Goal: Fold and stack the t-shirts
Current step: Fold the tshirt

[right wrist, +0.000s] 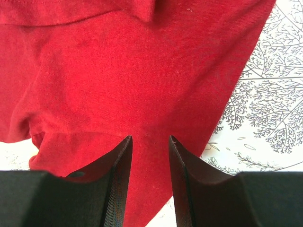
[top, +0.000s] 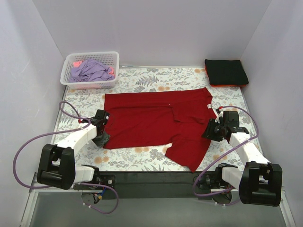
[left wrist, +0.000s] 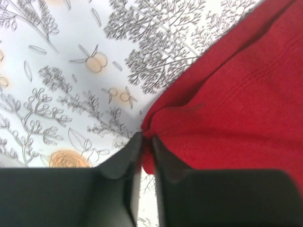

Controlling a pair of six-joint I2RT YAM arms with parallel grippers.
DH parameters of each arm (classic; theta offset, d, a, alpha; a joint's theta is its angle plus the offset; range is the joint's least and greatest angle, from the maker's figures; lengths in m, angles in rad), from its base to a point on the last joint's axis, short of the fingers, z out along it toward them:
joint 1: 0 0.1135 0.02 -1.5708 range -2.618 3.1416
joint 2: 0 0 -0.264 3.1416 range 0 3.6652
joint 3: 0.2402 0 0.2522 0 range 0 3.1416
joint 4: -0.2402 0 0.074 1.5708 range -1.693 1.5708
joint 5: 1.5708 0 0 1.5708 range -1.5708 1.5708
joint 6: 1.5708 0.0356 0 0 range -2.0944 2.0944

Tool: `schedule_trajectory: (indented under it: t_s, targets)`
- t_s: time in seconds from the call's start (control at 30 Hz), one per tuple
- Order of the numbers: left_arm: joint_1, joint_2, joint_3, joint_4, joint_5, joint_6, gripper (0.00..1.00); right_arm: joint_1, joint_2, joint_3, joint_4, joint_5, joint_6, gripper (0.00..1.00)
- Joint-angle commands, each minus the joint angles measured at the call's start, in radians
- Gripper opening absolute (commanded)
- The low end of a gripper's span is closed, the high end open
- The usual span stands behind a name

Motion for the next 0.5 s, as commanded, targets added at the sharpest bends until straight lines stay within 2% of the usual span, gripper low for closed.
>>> schedule_trajectory:
  t_s: [0.0, 0.07, 0.27, 0.47]
  targets:
    - [0.003, -0.004, 0.043, -0.094, -0.039, -0.037, 0.08, 0.003, -0.016, 0.029, 0.022, -0.010, -0.013, 0.43]
    - [0.003, -0.027, 0.058, -0.122, -0.020, -0.045, 0.00, 0.003, -0.019, 0.029, 0.020, -0.005, -0.013, 0.43]
    - [0.003, -0.087, 0.074, -0.163, -0.019, -0.058, 0.00, 0.003, -0.017, 0.024, 0.019, 0.006, -0.010, 0.43]
    - [0.003, -0.093, 0.066, -0.177, -0.019, -0.074, 0.11, 0.003, -0.011, 0.030, 0.008, 0.013, -0.012, 0.44]
